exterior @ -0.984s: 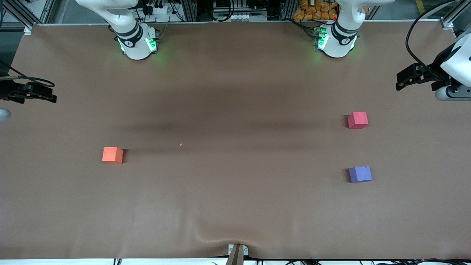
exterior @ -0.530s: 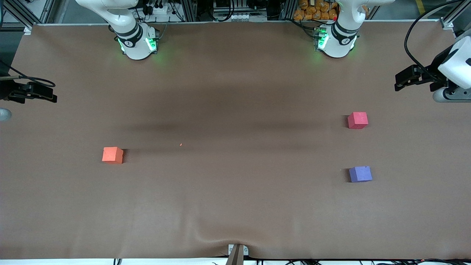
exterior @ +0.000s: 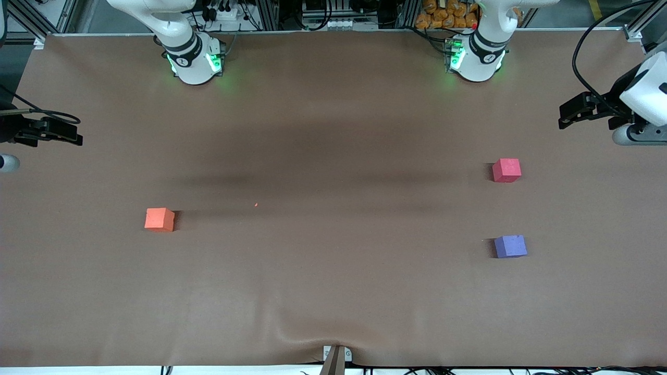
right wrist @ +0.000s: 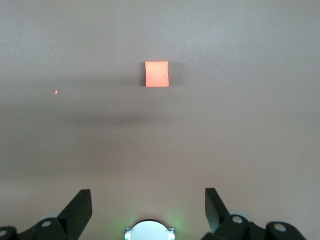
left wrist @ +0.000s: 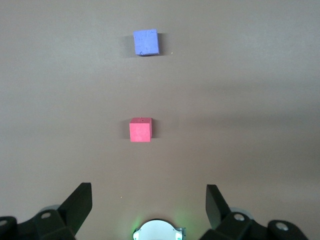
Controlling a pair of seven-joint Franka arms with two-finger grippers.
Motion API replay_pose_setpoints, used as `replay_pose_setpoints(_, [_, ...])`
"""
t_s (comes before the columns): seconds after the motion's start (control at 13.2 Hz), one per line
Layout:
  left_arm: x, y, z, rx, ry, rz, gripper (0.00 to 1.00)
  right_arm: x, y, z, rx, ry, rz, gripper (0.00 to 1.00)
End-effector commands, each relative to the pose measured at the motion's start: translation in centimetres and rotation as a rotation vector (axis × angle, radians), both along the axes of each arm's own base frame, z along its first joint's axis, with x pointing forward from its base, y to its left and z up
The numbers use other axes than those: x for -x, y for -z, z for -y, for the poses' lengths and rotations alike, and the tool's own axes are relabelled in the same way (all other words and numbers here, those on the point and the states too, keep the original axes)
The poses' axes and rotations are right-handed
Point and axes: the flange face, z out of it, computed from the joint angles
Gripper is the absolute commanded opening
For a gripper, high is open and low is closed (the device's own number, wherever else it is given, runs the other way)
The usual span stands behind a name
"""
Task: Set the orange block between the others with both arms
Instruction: 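Reach the right gripper down and grasp the orange cube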
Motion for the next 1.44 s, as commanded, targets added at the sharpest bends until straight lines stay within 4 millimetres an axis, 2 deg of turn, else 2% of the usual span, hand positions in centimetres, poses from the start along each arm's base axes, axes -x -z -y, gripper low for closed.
replay_pose_setpoints(0.0, [-0.4, 0.3, 0.2, 0.000, 0.002, 0.003, 1.00, -0.6, 2.7, -0.9, -0.010, -0.002, -0.009, 1.00])
replay_pose_setpoints(0.08, [-0.4, 0.4, 0.2, 0.000, 0.002, 0.001, 1.00, -1.1, 3.9, -0.9, -0.010, -0.003, -0.009, 1.00])
replay_pose_setpoints(0.23, [-0.5, 0.6, 0.3, 0.000, 0.002, -0.003, 1.00, -2.5, 8.0, -1.2, -0.008, -0.008, -0.010, 1.00])
replay_pose_setpoints(0.38, [-0.8, 1.2, 0.3, -0.001, 0.002, -0.014, 1.00, -3.9, 13.1, -1.2, -0.005, -0.007, -0.022, 1.00])
replay_pose_setpoints(0.53, [-1.7, 3.2, 0.8, -0.001, 0.010, -0.049, 1.00, -5.4, 18.5, -1.3, -0.001, -0.010, -0.036, 1.00])
replay_pose_setpoints(0.68, [-2.3, 4.3, 1.0, -0.002, 0.013, -0.069, 1.00, -6.7, 22.7, -2.0, 0.003, -0.021, -0.036, 1.00])
replay_pose_setpoints(0.91, [-2.1, 3.8, 0.6, -0.001, 0.008, -0.060, 1.00, -8.3, 29.0, -2.4, 0.009, -0.028, -0.032, 1.00])
replay_pose_setpoints(1.06, [-2.1, 3.7, 0.6, -0.001, 0.008, -0.059, 1.00, -8.4, 31.8, -2.2, 0.011, -0.027, -0.056, 1.00])
replay_pose_setpoints(1.36, [-2.2, 3.7, 0.5, -0.009, 0.006, -0.050, 1.00, -9.0, 34.7, -2.2, 0.014, -0.028, -0.033, 1.00])
